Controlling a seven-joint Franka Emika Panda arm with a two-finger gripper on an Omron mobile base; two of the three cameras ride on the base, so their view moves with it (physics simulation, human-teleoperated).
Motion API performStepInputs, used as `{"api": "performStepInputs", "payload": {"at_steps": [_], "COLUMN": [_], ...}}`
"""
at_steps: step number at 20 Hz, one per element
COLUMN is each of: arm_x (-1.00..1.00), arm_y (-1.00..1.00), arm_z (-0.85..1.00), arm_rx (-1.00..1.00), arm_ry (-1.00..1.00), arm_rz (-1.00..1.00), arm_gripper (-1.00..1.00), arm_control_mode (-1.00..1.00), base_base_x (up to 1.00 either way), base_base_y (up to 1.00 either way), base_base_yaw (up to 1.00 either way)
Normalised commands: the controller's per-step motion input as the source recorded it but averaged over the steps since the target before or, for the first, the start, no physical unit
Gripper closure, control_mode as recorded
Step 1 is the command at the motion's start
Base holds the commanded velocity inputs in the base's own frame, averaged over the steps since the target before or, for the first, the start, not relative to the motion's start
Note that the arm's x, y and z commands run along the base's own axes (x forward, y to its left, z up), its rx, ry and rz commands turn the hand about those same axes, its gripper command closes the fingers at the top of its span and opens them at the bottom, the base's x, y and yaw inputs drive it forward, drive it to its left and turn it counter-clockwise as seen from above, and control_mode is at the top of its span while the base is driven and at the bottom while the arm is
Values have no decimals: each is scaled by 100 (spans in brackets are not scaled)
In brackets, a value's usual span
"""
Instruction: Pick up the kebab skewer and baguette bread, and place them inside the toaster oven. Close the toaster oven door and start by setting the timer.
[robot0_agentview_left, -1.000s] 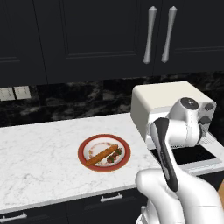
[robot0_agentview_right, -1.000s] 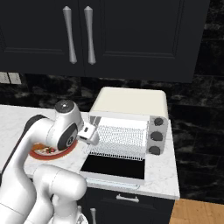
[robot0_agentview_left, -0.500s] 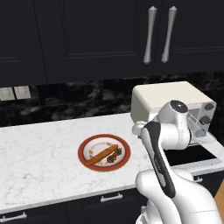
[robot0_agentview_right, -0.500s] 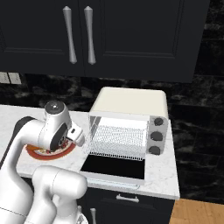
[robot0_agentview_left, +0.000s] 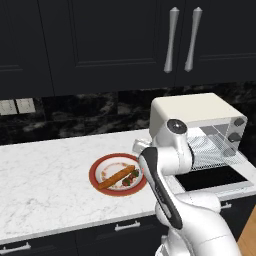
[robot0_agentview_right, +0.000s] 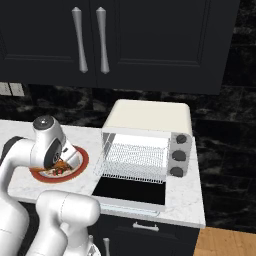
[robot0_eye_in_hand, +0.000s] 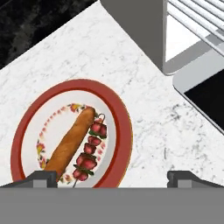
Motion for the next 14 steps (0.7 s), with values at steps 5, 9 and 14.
{"api": "performStepInputs", "payload": {"at_steps": [5,9,14], "arm_x": [14,22,29], "arm_y": [49,13,2], "arm_z": [-14,-16,-17], "arm_rx": [0,2,8], "arm_ry": [10,6,2], "arm_rz": [-17,-7,0], "arm_gripper": [-100,-100,-100], "arm_control_mode": [-100,-100,-100], "base_base_x": [0,0,0], "base_base_y": [0,0,0], "base_base_yaw": [0,0,0]}}
